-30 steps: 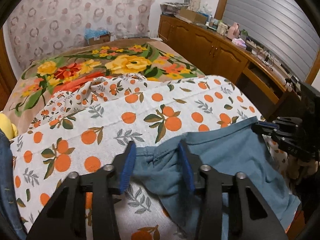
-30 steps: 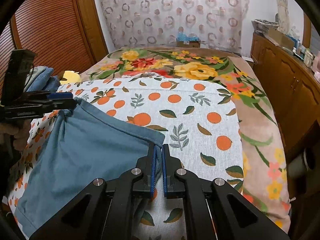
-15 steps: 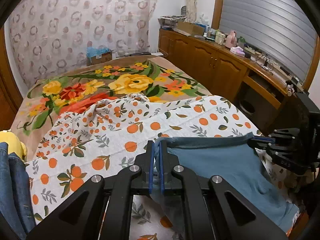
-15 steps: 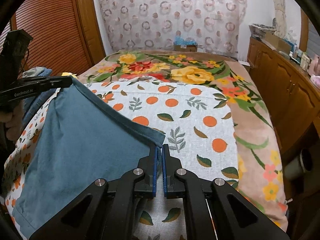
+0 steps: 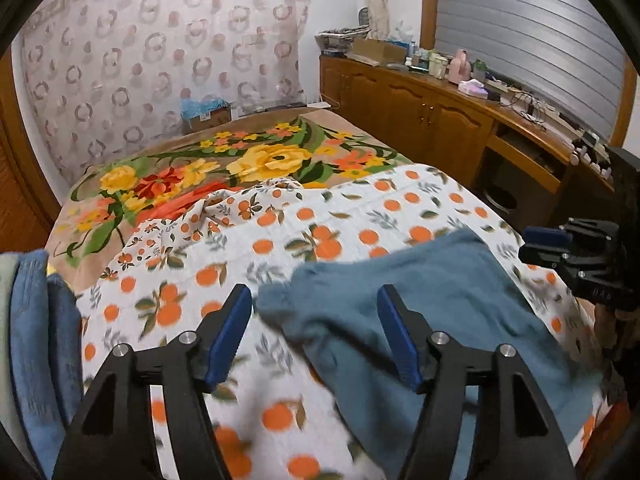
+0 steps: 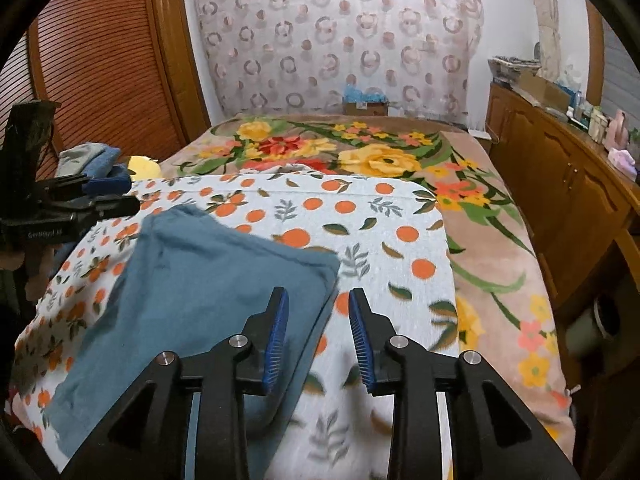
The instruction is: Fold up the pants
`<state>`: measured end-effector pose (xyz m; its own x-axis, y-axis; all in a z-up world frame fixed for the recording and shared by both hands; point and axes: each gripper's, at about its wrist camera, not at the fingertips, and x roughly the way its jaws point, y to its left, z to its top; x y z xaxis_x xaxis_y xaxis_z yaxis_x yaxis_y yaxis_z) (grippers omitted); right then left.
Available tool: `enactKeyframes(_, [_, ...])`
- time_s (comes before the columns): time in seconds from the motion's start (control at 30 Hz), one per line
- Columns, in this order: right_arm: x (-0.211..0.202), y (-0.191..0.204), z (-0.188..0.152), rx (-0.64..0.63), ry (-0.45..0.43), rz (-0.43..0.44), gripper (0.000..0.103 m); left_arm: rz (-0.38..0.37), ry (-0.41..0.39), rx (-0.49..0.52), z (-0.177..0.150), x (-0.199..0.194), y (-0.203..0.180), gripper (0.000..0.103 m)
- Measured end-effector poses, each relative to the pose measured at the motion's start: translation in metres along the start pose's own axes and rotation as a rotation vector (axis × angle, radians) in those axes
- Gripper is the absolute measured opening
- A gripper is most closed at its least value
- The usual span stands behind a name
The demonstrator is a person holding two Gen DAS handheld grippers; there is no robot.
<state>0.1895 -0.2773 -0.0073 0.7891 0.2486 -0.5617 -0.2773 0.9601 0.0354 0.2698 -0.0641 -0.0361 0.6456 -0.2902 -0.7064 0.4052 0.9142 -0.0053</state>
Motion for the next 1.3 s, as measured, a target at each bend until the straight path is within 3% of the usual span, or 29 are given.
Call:
enactKeyframes(0.27, [-0.032,0.019,-0.044,0.011,-0.004,0.002,0.034,-0.009,-0.002,0.040,-0.054,-0.042,-0.028,0.066])
enactKeyframes(0.53, [-0.063,0.024,-0.071,0.041,0.001,0.005,0.034,-0.062,0.000,0.043,-0.097,-0.074,-0.048,0.040])
enactKeyframes(0.6, [-0.066,0.025,-0.074,0.044,0.001,0.004,0.034,-0.074,-0.004,0.042,-0.106,-0.081,-0.054,0.037])
enactKeyframes(0.77, [-0.087,0.032,-0.085,0.038,-0.016,-0.012,0.034,-0.084,-0.018,0.043,-0.122,-0.099,-0.068,0.040])
enactKeyframes(0.83, [-0.091,0.035,-0.089,0.039,-0.019,-0.017,0.034,-0.093,-0.017,0.040,-0.131,-0.103,-0.073,0.054])
enactKeyframes(1.3, [-0.104,0.031,-0.114,0.077,-0.004,-0.001,0.034,-0.167,0.041,0.102,-0.159,-0.091,-0.105,0.056])
